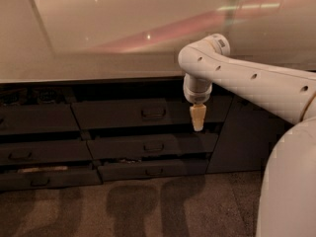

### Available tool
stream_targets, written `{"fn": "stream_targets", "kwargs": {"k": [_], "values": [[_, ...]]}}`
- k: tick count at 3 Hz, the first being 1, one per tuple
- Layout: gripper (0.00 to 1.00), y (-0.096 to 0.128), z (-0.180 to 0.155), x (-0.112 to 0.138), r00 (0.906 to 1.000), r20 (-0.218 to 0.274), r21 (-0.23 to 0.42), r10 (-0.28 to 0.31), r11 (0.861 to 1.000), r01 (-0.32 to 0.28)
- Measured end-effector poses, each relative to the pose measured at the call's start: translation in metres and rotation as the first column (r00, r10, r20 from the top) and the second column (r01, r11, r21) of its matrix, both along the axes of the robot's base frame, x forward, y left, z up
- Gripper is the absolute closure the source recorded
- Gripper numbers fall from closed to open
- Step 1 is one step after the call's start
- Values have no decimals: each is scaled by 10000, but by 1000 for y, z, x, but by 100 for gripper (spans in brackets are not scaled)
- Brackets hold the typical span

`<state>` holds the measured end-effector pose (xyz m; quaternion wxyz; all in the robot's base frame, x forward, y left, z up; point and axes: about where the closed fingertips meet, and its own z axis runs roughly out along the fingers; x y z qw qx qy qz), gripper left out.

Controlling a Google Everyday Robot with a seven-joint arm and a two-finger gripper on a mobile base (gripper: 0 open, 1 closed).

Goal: Open top drawer

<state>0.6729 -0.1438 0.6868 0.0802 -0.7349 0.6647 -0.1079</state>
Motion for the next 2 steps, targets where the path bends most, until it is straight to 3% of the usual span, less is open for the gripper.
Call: {"fn": "stream_targets", "kwargs": {"k": [1,2], "values": [[0,3,5,-10,9999,42,-128,-126,9998,127],[0,6,21,-39,9965,784,112,-280,9996,272]]}}
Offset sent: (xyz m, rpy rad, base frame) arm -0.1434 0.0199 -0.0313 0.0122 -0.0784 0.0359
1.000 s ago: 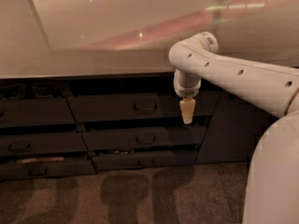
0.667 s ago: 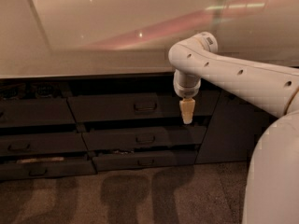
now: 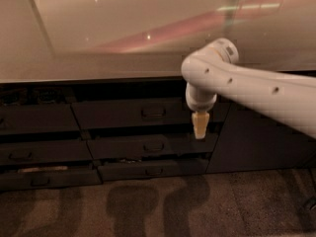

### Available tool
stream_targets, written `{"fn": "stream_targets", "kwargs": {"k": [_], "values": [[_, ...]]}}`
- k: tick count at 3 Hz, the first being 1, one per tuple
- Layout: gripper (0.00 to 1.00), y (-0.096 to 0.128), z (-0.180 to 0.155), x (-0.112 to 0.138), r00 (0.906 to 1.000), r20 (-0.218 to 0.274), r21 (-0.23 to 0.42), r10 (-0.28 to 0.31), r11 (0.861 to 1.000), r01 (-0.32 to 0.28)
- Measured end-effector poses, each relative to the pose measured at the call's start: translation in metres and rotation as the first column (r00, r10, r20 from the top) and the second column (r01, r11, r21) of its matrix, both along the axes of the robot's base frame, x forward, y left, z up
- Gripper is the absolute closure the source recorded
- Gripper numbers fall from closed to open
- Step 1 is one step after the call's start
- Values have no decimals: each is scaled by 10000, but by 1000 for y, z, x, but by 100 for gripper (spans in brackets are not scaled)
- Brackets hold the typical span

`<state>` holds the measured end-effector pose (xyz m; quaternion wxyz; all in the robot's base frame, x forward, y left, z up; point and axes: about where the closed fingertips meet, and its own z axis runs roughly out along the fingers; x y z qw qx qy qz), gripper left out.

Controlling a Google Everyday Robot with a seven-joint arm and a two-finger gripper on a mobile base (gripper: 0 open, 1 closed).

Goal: Open top drawer

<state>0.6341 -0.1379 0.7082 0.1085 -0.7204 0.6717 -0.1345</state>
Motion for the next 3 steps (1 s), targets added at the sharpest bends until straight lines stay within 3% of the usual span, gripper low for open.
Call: {"fn": "stream_targets", "kwargs": {"k": [1,2,3], "values": [[0,11,-30,-44,9996,-15,-121,264,9996,-264],[0,8,-54,-65,9980,-486,-341,393,9986,-410],[0,5,-54,-63,9978,-561,-258,363,9990,-378]]}}
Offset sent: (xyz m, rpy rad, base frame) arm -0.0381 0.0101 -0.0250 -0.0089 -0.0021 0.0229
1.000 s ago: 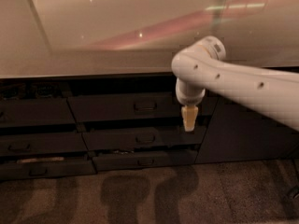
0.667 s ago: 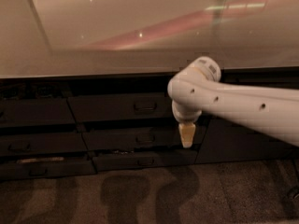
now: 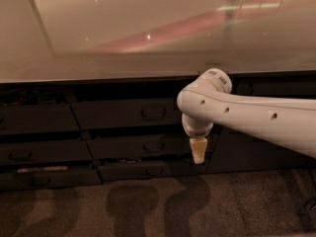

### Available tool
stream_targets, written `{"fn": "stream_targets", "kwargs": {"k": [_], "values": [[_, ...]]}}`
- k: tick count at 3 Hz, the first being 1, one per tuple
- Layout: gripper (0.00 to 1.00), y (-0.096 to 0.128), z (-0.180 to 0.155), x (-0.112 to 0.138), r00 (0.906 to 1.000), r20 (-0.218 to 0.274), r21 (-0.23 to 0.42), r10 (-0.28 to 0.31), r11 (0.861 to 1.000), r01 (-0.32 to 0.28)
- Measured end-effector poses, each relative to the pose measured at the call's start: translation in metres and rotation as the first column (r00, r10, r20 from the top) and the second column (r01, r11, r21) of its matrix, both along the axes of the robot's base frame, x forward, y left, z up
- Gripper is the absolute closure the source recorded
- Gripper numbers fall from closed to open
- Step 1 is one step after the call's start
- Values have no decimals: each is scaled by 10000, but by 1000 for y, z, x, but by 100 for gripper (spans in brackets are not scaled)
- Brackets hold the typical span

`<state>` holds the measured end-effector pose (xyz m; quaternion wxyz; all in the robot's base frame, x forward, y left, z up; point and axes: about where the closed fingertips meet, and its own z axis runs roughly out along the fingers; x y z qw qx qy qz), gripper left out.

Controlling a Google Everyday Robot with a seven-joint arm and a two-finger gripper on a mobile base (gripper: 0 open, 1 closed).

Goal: Open top drawer

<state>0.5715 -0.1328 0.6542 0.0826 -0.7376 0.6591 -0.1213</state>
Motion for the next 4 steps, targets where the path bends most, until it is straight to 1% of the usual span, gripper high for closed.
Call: {"fn": "stream_targets", "kwargs": {"k": [1,2,3,4], "values": [[0,-21,6,23,9988,19,282,-495,9984,494],[0,-33,12,54,9941,-110,-27,-1075,9942,1075],[0,-33,12,54,9941,-109,-28,-1076,9942,1076],[0,-42,40,92,9857,338,-457,-1651,9850,1666]]}}
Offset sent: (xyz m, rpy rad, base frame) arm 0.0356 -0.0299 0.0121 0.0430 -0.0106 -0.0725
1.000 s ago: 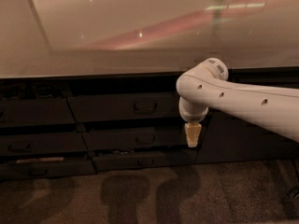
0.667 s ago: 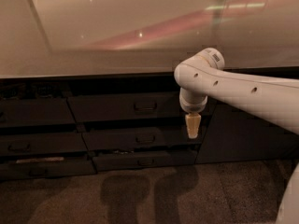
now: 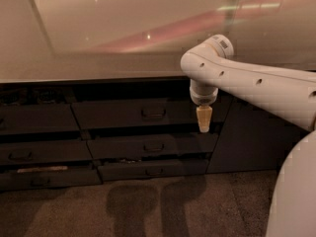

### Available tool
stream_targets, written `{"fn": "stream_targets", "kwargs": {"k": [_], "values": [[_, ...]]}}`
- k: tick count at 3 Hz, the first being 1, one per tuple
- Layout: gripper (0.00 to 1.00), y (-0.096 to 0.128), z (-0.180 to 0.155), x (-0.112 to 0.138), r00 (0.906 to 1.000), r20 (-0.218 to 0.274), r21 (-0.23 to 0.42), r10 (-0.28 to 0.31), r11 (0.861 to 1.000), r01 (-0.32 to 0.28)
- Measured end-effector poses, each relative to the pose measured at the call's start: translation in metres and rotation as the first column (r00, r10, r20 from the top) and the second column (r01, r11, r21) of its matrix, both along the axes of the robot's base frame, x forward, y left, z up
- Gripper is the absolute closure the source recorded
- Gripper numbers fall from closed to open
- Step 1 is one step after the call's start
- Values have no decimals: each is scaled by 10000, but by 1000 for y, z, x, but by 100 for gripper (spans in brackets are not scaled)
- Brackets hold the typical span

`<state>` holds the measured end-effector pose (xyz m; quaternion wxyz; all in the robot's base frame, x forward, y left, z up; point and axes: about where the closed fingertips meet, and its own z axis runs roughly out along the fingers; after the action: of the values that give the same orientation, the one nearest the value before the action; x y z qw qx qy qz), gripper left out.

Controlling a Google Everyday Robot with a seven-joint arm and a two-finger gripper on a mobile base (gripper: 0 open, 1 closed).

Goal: Open top drawer

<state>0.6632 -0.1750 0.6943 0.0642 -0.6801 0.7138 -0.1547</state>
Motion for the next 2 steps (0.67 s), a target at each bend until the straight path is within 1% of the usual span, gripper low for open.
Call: {"fn": "stream_targets", "kwargs": {"k": [1,2], "values": [[0,0,0,0,10000,-8,-1,0,10000,0],[0,-9,-35,14,9970,-737,210,-227,9995,243]]}}
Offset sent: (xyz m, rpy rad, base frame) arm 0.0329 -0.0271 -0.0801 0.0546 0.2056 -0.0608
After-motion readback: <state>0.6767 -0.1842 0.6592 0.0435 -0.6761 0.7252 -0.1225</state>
